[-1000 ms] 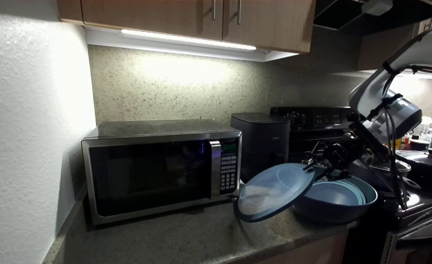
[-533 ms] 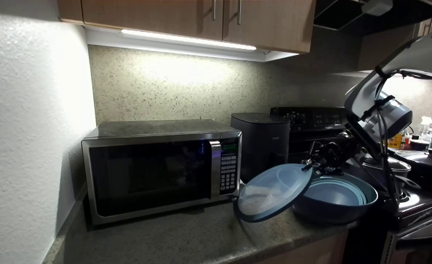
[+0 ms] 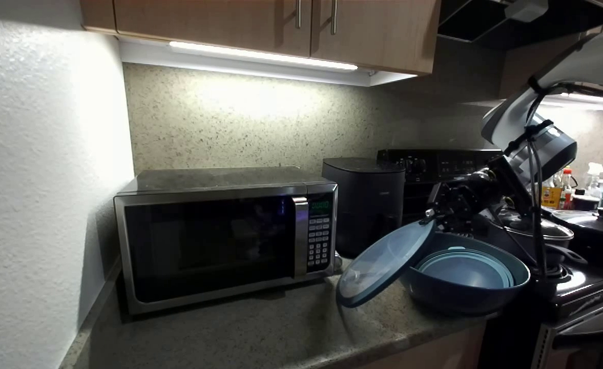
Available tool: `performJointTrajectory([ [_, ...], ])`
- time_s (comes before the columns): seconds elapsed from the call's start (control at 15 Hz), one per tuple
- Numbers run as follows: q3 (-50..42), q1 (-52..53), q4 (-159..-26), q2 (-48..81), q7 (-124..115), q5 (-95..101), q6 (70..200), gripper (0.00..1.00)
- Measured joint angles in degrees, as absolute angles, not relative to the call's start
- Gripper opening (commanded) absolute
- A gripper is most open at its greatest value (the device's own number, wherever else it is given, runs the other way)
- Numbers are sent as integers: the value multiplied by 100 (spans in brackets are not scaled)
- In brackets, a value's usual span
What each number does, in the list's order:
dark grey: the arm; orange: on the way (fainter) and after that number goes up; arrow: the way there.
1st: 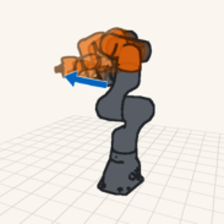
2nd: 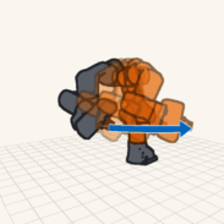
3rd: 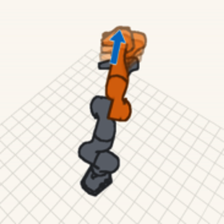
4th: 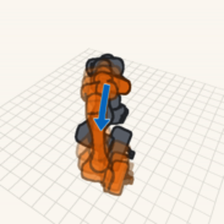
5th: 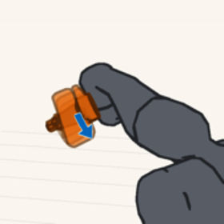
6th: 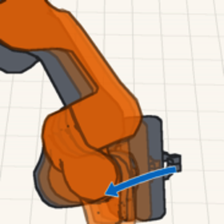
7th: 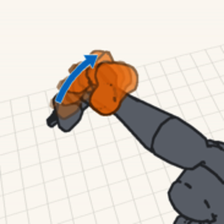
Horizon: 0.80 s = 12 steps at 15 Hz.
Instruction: Pick up the lid from the microwave and put it on the bowl
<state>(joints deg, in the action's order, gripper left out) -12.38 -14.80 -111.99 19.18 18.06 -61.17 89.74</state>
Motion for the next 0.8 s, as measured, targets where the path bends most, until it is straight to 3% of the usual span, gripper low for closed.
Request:
performJointTrajectory([
  [0.27,-1261,-1480,-11430,1577,1934,-6114,8998,11],
  [0.33,-1263,-1480,-11455,1552,1940,-6113,9002,3],
  [0.8,-1369,-1730,-11406,1538,2668,-6240,8486,3],
])
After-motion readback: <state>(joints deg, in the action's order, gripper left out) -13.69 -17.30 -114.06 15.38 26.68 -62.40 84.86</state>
